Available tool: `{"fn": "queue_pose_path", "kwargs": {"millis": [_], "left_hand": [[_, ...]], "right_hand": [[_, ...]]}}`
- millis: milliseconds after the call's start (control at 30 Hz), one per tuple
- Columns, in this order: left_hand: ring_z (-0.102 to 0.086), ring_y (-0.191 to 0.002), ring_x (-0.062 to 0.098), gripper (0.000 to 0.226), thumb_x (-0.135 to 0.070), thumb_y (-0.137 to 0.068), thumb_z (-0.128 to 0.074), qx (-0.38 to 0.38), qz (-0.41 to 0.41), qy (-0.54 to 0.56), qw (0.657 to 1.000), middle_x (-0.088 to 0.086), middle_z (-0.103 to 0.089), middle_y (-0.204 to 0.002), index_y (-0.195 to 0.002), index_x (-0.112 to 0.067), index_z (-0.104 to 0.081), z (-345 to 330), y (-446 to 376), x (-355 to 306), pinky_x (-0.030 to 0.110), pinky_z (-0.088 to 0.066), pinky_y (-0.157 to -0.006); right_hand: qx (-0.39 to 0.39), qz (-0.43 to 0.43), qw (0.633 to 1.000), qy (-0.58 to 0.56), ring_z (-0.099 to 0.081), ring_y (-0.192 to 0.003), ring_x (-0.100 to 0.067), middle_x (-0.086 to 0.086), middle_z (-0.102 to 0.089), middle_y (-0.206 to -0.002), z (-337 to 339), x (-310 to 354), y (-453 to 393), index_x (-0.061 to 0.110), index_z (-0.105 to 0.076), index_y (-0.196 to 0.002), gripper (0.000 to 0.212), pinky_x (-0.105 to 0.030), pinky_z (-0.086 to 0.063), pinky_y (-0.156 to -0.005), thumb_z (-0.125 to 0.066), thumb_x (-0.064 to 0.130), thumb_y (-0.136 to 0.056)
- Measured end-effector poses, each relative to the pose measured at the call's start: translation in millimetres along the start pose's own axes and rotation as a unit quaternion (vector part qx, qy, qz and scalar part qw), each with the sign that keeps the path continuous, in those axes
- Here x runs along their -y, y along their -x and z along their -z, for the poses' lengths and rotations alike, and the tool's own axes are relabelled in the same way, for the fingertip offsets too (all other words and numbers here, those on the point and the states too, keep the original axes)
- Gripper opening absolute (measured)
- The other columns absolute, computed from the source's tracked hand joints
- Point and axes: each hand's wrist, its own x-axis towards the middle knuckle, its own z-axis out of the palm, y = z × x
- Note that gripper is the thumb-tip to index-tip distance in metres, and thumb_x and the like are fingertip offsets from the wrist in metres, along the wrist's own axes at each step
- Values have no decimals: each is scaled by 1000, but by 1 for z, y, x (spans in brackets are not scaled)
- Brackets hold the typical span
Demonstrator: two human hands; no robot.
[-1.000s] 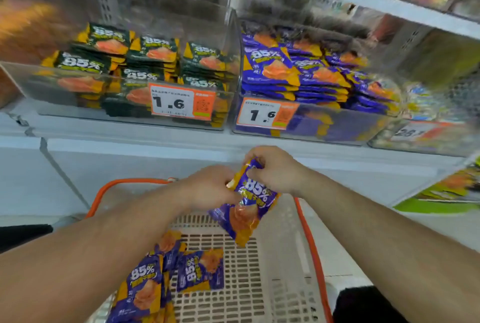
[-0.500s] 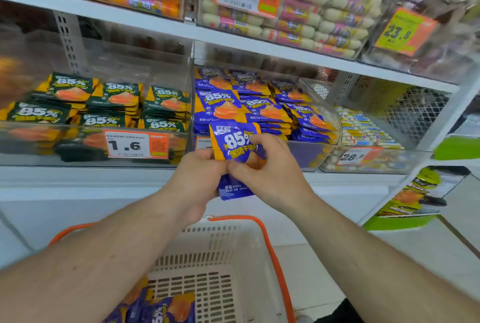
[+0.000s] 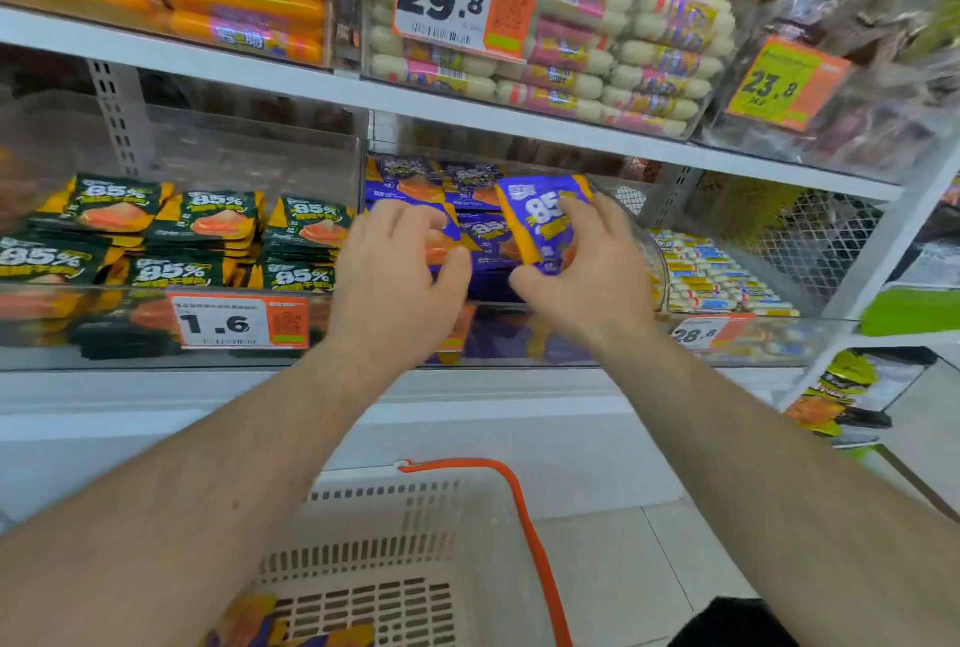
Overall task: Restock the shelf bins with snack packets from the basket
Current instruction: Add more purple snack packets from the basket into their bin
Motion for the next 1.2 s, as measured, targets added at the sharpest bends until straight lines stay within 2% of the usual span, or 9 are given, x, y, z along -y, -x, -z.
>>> {"fn": "queue_pose_path", "kwargs": {"millis": [167,333,567,700,800,933,1033,1133,1200], "left_hand": [[-41,-132,34,71,-43,-88,-58,83,28,-173,981,13,-38,-149,-144,-5,-38,-13,13,50,53,-38,-99],[-36,-139,30,80,-46,-88,-59,95,33,-180,978,8,-26,-159,-150,-5,-29,-16,20,53,51,-37,-99],[-30,-142,26,84,-47,-88,-58,119,34,-178,976,4,-18,-162,-152,-7,-23,-12,20,51,50,-33,-103],[-24,-145,22,80,-46,-91,-54,125,44,-132,982,0,-11,-163,-154,-11,-19,-8,18,50,48,-27,-109],[-22,-146,24,74,-47,-91,-46,99,11,-131,986,5,-21,-161,-151,-9,-28,0,22,50,50,-26,-108],[-55,-102,35,45,-34,-81,-50,48,-162,-116,979,15,-58,-112,-115,-6,-59,17,48,58,44,-44,-80],[-65,-79,32,34,-30,-84,-44,233,-145,-117,955,5,-67,-90,-104,-12,-65,33,80,85,37,-51,-67],[-60,-106,23,30,-26,-93,-48,465,-24,-214,859,-1,-64,-117,-118,-23,-63,40,105,124,35,-49,-87],[-57,-109,20,28,-24,-94,-50,543,29,-233,806,-1,-61,-121,-120,-25,-62,41,120,143,35,-47,-90]], "right_hand": [[48,-38,989,132,-42,-130,-40,-11,-34,-153,-7,-47,-50,23,-51,-139,77,-44,-38,-107,-49,60,-71],[118,-55,955,265,-34,-140,-33,-9,-38,-153,-23,-76,-68,24,-50,-139,63,-54,-21,-115,-35,58,-89],[144,-74,961,226,-34,-141,-30,-9,-41,-152,-25,-85,-73,29,-47,-141,60,-61,-3,-117,-23,59,-94],[-9,-9,983,185,-43,-133,-30,-10,-57,-137,-25,-74,-62,18,-64,-122,70,-56,-19,-115,-20,56,-82],[-217,103,963,119,-50,-122,-33,-12,-60,-133,-34,-45,-35,13,-71,-103,43,-41,-30,-102,-46,39,-80],[-305,223,926,-13,-49,-99,-29,-14,-63,-111,-67,11,11,12,-70,-91,21,-36,-31,-81,-62,24,-76],[-254,253,930,-86,-52,-88,-32,-14,-63,-99,-110,40,51,9,-69,-86,19,-38,-33,-73,-60,21,-74],[-166,204,957,-122,-55,-82,-34,-14,-61,-88,-172,37,93,6,-68,-81,18,-39,-38,-67,-57,19,-74],[-61,169,979,-99,-56,-76,-35,-14,-59,-80,-216,23,128,6,-66,-76,21,-40,-44,-63,-52,20,-75]]}}
